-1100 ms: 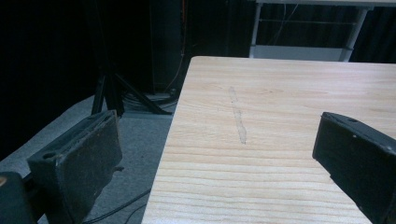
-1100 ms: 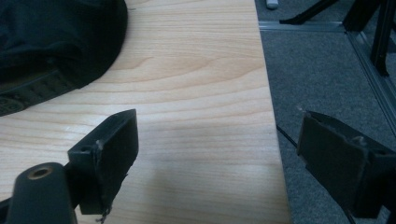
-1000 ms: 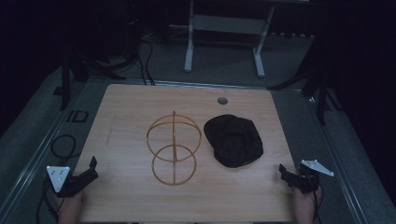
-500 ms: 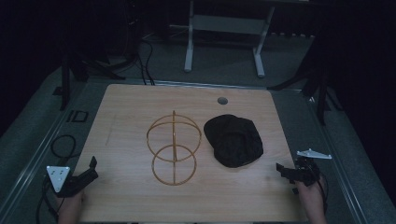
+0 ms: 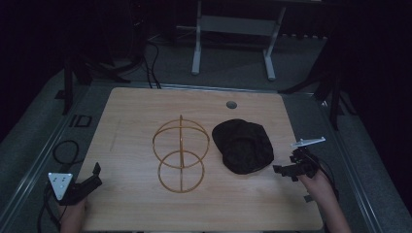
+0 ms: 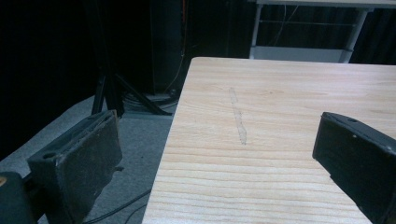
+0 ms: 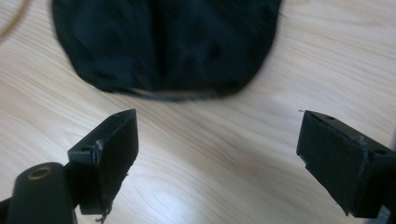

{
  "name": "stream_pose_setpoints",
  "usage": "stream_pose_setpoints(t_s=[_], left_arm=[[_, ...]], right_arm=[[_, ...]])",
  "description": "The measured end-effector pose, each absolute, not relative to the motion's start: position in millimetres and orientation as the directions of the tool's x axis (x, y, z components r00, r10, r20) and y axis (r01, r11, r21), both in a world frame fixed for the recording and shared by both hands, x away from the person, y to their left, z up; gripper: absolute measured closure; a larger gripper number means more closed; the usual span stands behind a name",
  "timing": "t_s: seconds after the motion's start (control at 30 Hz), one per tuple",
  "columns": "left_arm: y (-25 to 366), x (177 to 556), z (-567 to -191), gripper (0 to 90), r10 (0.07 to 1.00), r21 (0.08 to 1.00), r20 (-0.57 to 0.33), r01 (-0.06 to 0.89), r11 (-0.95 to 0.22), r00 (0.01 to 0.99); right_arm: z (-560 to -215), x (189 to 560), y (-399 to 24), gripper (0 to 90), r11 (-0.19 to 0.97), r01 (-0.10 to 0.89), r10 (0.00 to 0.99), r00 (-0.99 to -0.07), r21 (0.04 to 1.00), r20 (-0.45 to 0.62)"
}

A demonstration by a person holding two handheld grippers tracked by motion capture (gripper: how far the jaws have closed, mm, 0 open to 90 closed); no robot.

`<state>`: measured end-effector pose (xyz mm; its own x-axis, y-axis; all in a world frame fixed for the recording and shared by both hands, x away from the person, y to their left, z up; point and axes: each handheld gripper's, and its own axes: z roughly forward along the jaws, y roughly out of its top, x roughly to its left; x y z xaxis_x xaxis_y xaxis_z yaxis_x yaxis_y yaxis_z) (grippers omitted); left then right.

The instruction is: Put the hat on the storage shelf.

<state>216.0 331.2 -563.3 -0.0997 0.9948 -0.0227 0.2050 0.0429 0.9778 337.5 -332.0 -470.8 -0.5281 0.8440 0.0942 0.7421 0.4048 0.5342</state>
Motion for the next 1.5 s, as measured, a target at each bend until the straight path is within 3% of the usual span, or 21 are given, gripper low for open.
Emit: stream_pose_setpoints(t_s=[0.37, 0.7, 0.97, 1.1, 1.13, 1.37, 1.5], left_arm=[[331, 216, -563, 1.8, 0.995, 0.978, -0.022, 0.206, 0.042, -0.097], [332, 216, -563, 1.8, 0.995, 0.977, -0.023, 0.207, 0.042, -0.094], [331, 216, -563, 1.8, 0.996, 0.977, -0.022, 0.207, 0.04, -0.089], [331, 216, -563, 1.8, 0.996, 0.978, -0.022, 0.207, 0.04, -0.088], [331, 216, -563, 1.8, 0.996, 0.978, -0.022, 0.207, 0.04, -0.088], [331, 216, -563, 1.8, 0.996, 0.978, -0.021, 0.207, 0.039, -0.086], [331, 216, -563, 1.8, 0.996, 0.978, -0.021, 0.207, 0.039, -0.087]], right_arm=[[-468, 366, -289, 12.8, 0.508, 0.733, 0.787, -0.608, 0.453, 0.102], [-458, 394, -263, 12.9, 0.519, 0.733, 0.783, -0.614, 0.439, 0.1], [-453, 417, -245, 18.2, 0.536, 0.747, 0.79, -0.608, 0.392, 0.079], [-455, 425, -237, 23.2, 0.549, 0.749, 0.788, -0.612, 0.37, 0.069], [-456, 429, -232, 32.0, 0.558, 0.747, 0.784, -0.618, 0.361, 0.064], [-463, 432, -227, 41.0, 0.543, 0.758, 0.803, -0.595, 0.361, 0.042], [-465, 435, -229, 54.9, 0.522, 0.765, 0.812, -0.581, 0.376, 0.054]])
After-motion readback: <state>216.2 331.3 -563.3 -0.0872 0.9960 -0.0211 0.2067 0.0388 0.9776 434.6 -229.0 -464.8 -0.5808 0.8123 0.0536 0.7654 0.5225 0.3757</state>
